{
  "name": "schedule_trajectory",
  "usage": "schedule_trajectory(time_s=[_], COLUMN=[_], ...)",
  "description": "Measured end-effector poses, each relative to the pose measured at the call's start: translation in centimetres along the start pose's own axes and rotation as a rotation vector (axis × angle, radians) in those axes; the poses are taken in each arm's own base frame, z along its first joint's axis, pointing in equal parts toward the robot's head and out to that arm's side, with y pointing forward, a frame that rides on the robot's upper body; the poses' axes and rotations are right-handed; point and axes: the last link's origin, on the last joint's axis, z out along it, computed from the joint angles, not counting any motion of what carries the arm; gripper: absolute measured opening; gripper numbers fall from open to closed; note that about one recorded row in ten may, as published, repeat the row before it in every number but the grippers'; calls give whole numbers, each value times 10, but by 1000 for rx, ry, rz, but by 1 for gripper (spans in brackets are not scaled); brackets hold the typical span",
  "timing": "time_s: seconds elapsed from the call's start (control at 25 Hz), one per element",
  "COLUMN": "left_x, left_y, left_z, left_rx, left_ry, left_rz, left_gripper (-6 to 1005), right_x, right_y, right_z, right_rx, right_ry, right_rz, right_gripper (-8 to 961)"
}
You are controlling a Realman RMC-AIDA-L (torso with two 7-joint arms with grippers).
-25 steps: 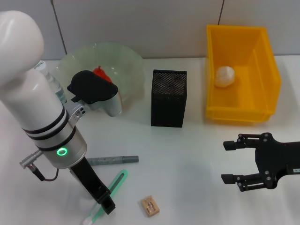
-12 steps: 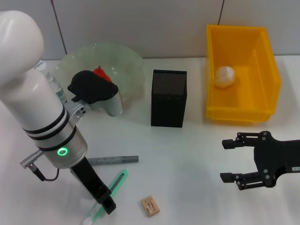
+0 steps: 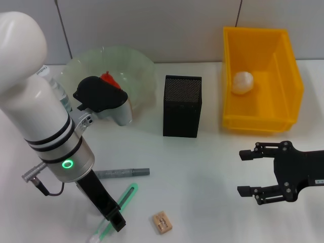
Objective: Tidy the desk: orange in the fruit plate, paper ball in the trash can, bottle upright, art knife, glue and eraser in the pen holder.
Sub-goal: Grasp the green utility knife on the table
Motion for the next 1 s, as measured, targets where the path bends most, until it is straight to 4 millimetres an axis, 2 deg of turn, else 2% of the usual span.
schedule_trajectory(time_s=[1.0], left_x=[2], left_y=[-1], left_z=[1], left_rx=[0], left_ry=[1], left_rz=[9], left_gripper=[551], right_x=[-3], right_y=[-3], right_z=[2], right_rx=[-1], right_ry=[2], right_rz=[-7], right_gripper=[801])
